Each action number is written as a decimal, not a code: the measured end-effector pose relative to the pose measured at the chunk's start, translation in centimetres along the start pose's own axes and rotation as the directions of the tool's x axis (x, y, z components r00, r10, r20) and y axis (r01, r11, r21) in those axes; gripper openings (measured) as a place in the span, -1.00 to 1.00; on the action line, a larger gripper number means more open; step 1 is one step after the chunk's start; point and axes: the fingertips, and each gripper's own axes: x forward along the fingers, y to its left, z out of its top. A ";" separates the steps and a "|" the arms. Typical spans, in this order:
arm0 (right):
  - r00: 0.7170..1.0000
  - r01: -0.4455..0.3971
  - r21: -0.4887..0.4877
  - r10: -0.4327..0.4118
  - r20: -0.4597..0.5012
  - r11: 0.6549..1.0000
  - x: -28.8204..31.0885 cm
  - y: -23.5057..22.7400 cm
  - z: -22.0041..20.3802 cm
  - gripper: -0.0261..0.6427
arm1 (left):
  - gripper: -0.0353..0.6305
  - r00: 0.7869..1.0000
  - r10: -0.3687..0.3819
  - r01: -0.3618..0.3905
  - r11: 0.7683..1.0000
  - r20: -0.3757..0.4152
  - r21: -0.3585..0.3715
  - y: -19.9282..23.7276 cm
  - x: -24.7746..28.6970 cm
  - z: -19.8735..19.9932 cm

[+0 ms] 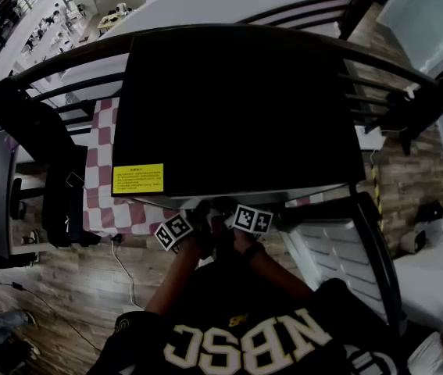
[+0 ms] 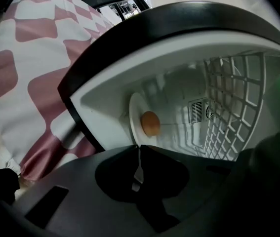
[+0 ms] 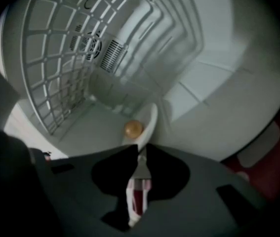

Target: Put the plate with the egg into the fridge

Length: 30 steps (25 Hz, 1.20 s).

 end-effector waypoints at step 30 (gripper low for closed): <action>0.970 0.068 -0.569 0.080 0.231 0.820 -12.6 13.1 2.3 -0.78 | -0.80 0.982 -0.163 0.186 0.721 -0.098 0.667 -12.4 -12.2 -1.3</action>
